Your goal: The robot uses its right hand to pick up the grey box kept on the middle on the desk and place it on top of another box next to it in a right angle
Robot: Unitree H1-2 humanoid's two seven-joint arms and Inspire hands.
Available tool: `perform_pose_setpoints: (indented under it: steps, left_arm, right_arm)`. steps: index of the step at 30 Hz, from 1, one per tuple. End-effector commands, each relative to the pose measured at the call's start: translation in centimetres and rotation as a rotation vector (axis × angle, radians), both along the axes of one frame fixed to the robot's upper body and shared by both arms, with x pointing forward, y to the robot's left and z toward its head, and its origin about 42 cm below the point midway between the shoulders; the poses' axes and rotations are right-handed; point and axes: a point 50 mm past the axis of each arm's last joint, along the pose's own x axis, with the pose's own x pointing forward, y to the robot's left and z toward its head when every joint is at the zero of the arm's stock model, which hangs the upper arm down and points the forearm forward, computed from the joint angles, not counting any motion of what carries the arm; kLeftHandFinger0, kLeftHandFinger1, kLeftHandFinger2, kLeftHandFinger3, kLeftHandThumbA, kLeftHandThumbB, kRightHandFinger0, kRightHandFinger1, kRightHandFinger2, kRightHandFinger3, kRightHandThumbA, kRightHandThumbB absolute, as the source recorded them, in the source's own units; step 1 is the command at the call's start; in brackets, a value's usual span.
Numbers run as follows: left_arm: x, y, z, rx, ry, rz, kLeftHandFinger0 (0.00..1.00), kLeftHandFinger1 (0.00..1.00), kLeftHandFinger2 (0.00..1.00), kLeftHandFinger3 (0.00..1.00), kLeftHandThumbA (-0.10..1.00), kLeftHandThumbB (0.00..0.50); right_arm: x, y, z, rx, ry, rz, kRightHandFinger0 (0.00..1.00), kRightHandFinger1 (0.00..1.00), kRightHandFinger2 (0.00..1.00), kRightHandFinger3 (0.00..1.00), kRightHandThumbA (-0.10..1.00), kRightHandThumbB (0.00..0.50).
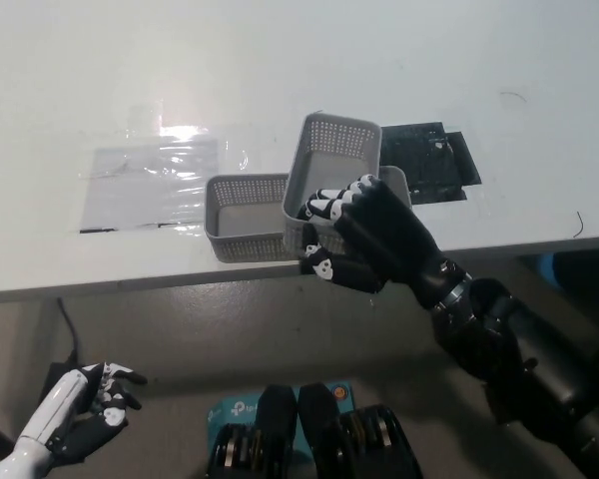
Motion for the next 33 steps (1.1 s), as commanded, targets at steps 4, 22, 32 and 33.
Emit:
perform_pose_setpoints:
  steps: [4, 22, 32, 33]
  left_arm:
    - [0.4, 0.4, 1.3, 0.044, -0.035, -0.033, 0.38, 0.35, 0.42, 0.53, 0.09, 0.310]
    - [0.1, 0.4, 0.9, 0.050, -0.010, -0.051, 0.37, 0.37, 0.43, 0.52, 0.09, 0.298]
    - [0.0, 0.4, 1.2, 0.053, -0.006, -0.047, 0.37, 0.38, 0.44, 0.53, 0.08, 0.299]
    - [0.0, 0.4, 1.3, 0.061, 0.006, -0.043, 0.40, 0.41, 0.46, 0.54, 0.10, 0.301]
  right_arm:
    - [1.1, -1.0, 0.4, -0.023, -0.084, 0.005, 0.00, 0.04, 0.46, 0.38, -0.10, 0.180]
    - [1.0, -1.9, -0.4, -0.117, 0.008, 0.033, 0.00, 0.43, 0.79, 0.64, -0.10, 0.056]
    - [0.6, -1.0, 0.8, -0.146, 0.069, 0.081, 0.75, 0.91, 0.91, 1.00, 0.19, 0.000]
    - [0.6, -1.0, 1.0, -0.166, 0.065, 0.082, 0.85, 1.00, 0.98, 1.00, 0.25, 0.000]
